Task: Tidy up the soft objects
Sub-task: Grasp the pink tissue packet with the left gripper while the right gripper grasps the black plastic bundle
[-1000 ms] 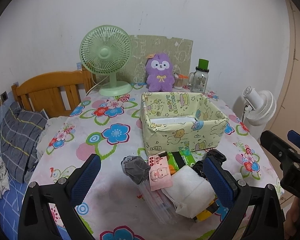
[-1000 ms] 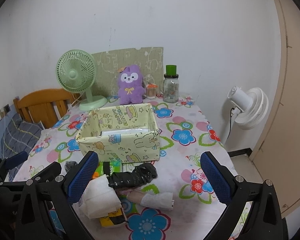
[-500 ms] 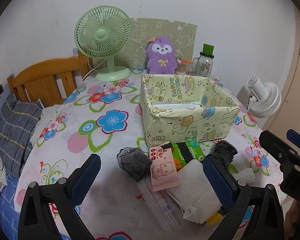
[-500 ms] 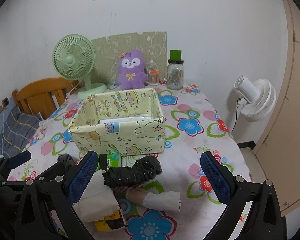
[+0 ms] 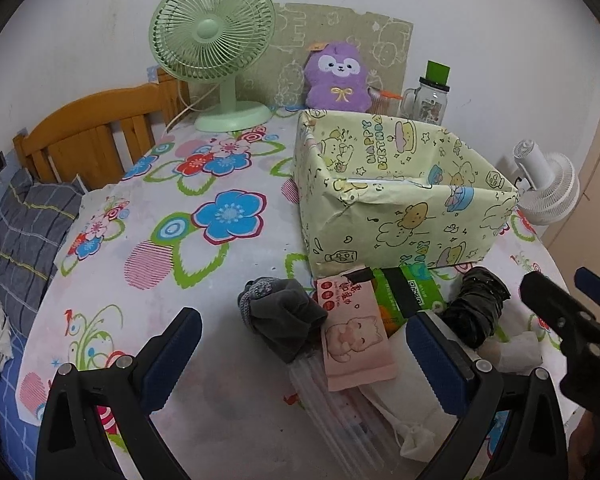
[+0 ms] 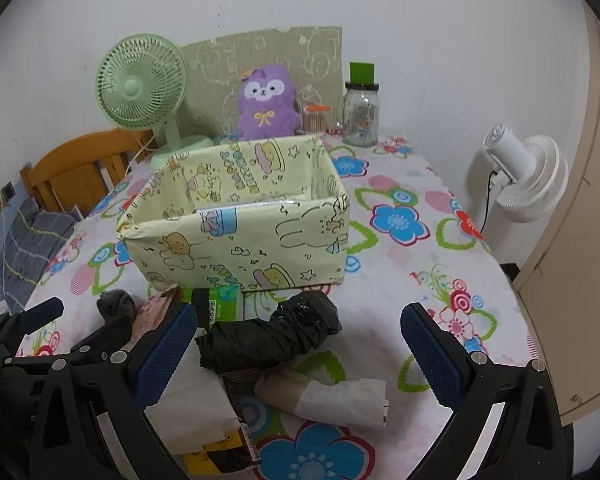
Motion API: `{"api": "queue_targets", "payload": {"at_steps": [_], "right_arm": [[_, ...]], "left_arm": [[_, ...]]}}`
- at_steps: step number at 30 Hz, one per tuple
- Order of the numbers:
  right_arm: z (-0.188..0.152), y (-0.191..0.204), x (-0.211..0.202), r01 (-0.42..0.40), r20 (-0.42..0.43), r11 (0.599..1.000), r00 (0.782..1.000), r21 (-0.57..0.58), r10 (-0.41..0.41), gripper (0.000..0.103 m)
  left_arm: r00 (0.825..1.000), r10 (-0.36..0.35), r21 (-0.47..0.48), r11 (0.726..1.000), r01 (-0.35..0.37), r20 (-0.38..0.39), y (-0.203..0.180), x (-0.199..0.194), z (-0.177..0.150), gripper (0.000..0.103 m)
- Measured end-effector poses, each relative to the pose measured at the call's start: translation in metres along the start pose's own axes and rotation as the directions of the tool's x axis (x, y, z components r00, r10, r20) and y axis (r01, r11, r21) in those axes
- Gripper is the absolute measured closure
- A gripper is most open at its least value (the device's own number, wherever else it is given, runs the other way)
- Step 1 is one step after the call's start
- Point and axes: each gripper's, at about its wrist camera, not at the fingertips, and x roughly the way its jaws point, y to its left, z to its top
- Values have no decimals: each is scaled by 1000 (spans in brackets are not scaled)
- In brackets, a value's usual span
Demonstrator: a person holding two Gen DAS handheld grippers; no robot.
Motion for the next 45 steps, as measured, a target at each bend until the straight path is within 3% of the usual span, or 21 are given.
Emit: {"api": "queue_targets", "payload": {"at_steps": [8, 13, 25, 32, 41, 43, 45], "right_arm": [[-1, -2, 22, 2, -50, 1000, 999, 16, -2, 0], [-3, 0, 32, 3, -72, 1000, 997, 8, -3, 0], [-7, 6, 57, -49, -137, 998, 989, 35, 53, 4], [-13, 7, 69, -93, -185, 992, 977, 81, 106, 23], [-14, 4, 64, -93, -169, 991, 980, 98, 109, 47], [-14, 4, 61, -89, -164, 991, 981, 97, 104, 51], [-13, 4, 59, -85, -161, 992, 982, 96, 100, 53]], "left_arm": [[998, -46, 17, 999, 47, -50, -7, 16, -1, 7], [995, -57, 7, 998, 58, -78, -13, 27, -3, 23], [994, -56, 50, 997, 61, -90, -19, 39, -5, 25], [994, -55, 67, 996, 61, -94, -21, 41, -8, 36], [992, -84, 23, 996, 87, -96, -11, 38, -5, 62], [993, -81, 34, 996, 84, -90, -12, 35, -5, 75], [992, -90, 38, 995, 93, -85, -13, 33, -4, 79]]}}
